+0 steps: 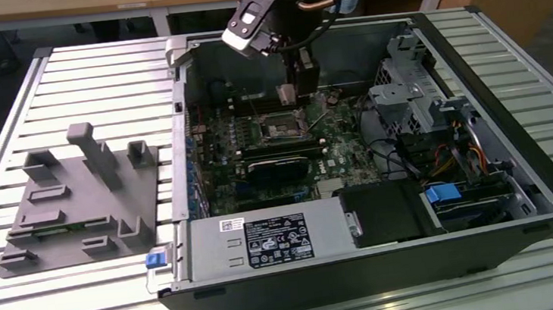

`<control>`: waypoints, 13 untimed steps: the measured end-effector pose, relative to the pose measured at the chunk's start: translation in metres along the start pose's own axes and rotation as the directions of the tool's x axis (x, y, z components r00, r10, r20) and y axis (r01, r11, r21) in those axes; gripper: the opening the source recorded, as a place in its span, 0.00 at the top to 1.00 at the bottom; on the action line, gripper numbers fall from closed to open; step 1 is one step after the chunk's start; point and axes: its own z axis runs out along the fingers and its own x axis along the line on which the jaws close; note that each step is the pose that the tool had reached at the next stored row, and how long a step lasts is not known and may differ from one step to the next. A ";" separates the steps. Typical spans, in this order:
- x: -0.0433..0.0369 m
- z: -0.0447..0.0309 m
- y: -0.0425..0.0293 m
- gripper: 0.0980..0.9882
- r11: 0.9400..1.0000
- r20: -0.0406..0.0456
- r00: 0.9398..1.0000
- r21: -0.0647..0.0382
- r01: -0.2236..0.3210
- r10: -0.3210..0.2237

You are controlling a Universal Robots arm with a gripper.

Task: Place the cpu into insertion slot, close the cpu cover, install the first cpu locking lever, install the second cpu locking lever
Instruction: 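Place the cpu into insertion slot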

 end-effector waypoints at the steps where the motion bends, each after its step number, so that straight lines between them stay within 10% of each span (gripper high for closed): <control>1: 0.0000 0.0002 -0.0002 0.50 1.000 0.000 1.000 0.000 0.000 0.000; 13: 0.0001 0.0043 -0.0008 0.50 1.000 0.000 1.000 0.000 0.000 0.000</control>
